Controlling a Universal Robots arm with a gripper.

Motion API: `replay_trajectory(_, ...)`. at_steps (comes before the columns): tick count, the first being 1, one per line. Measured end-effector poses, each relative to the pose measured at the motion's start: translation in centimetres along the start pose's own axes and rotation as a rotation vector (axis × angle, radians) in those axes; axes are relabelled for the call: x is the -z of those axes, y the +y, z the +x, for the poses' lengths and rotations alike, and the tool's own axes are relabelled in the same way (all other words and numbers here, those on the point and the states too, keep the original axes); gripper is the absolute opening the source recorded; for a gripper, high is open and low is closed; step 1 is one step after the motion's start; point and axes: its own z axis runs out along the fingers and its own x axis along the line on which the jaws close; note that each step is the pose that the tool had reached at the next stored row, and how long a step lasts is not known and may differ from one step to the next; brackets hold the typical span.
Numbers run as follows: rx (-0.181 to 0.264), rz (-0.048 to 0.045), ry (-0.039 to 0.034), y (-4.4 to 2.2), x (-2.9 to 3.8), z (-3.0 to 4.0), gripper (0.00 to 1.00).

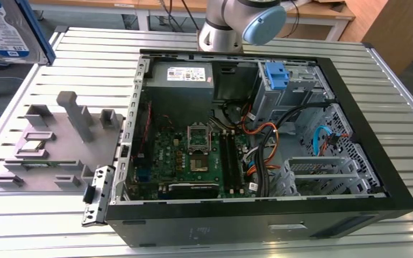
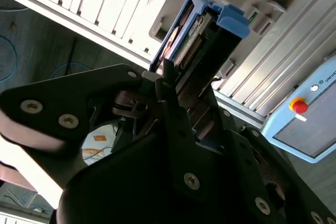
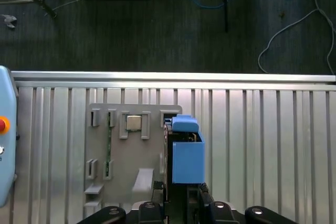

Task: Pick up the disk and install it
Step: 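Pick up the disk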

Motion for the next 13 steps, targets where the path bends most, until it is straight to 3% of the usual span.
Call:
replay_trajectory(4, 0.0, -0.0002, 0.0001, 0.02, 0.9, -0.04, 0.35)
replay_trajectory(13, 0.0, -0.0002, 0.0001, -0.14, 0.95, -0.04, 0.35)
